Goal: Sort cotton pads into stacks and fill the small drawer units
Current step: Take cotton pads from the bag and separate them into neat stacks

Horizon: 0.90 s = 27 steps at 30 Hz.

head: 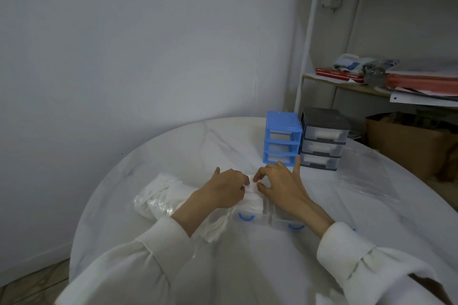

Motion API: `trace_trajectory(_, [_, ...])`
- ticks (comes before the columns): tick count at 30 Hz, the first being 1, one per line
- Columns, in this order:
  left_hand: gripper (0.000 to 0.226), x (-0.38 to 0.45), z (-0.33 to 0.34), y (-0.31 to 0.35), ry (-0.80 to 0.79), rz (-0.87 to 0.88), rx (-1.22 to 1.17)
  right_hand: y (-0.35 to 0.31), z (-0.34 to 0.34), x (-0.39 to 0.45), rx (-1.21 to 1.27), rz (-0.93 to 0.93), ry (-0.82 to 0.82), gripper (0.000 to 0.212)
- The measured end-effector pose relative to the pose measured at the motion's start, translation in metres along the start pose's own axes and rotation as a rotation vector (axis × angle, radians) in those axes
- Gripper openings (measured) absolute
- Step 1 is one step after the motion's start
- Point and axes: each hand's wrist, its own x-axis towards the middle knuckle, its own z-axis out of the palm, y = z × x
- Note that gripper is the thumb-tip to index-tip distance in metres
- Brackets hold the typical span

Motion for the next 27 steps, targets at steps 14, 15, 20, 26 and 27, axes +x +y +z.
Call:
trace_trajectory(14, [0.037, -0.018, -0.008, 0.013, 0.173, 0.146, -0.154, 0.026, -0.036, -0.035, 0.152, -0.14, -0.091, 0.017])
trace_trajectory(15, [0.037, -0.023, -0.008, 0.017, 0.185, 0.172, -0.175, 0.027, -0.039, -0.04, 0.168, -0.145, -0.098, 0.017])
trace_trajectory(20, [0.033, -0.049, 0.002, 0.037, 0.278, 0.294, -0.295, 0.035, -0.052, -0.072, 0.253, -0.137, -0.159, 0.018])
trace_trajectory(26, [0.019, -0.083, 0.043, 0.064, 0.153, 0.357, -0.511, 0.04, -0.066, -0.128, 0.363, -0.136, -0.185, 0.018])
trace_trajectory(27, [0.019, -0.088, 0.049, 0.069, 0.111, 0.361, -0.529, 0.041, -0.068, -0.136, 0.384, -0.124, -0.204, 0.018])
